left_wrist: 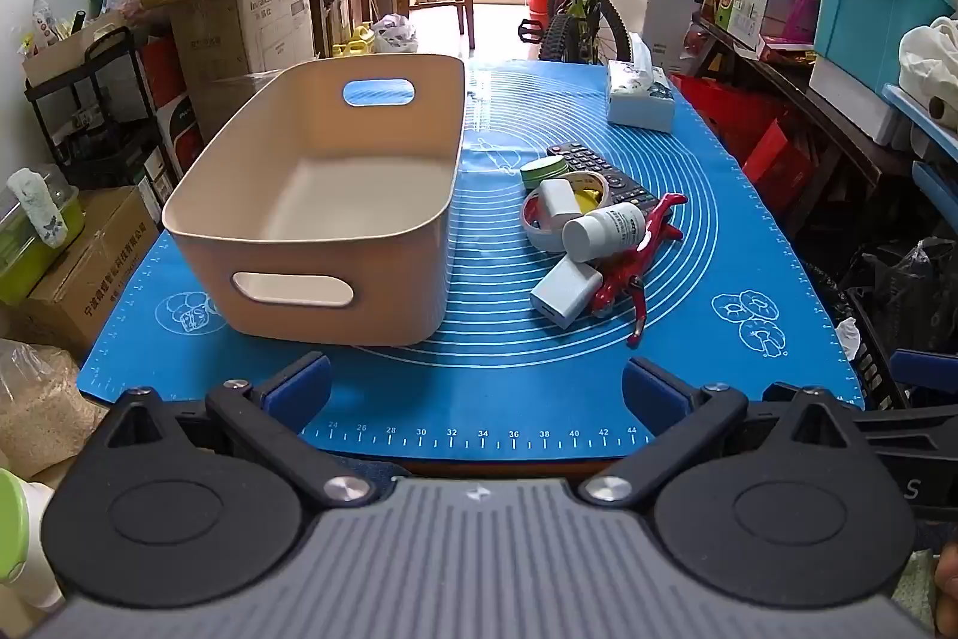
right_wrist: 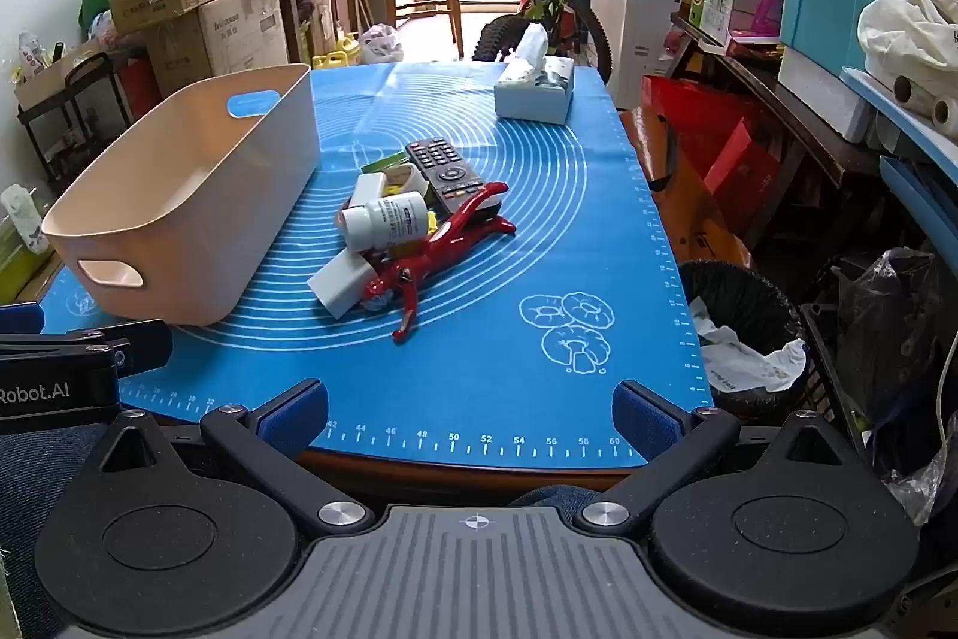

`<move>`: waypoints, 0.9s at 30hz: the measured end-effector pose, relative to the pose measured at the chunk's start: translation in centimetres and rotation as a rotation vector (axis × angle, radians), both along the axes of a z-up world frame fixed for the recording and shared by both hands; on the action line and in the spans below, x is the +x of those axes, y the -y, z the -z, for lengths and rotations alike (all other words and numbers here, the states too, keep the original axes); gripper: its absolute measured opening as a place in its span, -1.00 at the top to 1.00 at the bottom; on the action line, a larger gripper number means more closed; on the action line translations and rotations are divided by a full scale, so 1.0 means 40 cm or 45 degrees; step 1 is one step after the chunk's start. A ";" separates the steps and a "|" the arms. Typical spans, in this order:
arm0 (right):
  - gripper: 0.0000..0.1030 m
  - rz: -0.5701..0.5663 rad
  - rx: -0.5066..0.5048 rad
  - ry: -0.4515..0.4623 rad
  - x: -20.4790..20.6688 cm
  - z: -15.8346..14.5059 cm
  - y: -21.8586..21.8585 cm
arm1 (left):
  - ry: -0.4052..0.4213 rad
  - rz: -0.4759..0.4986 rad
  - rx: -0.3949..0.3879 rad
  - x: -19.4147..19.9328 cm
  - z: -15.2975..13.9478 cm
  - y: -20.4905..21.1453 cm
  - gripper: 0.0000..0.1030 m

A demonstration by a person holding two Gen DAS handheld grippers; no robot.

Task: Organize rigid objects

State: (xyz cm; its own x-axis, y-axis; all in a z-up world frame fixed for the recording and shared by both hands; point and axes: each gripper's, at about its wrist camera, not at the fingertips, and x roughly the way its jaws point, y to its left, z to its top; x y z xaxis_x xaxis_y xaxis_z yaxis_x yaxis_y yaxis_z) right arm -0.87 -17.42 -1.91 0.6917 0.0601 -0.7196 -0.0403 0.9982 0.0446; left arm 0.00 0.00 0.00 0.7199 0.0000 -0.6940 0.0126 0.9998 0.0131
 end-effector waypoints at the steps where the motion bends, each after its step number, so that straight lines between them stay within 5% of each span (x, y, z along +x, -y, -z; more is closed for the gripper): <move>1: -0.95 0.000 -0.001 -0.002 0.000 0.000 0.000 | -0.001 -0.001 0.001 0.000 0.000 0.000 -0.98; 27: -0.95 -0.007 -0.015 0.001 -0.001 -0.002 -0.005 | 0.004 -0.003 -0.003 0.000 -0.001 -0.001 -0.98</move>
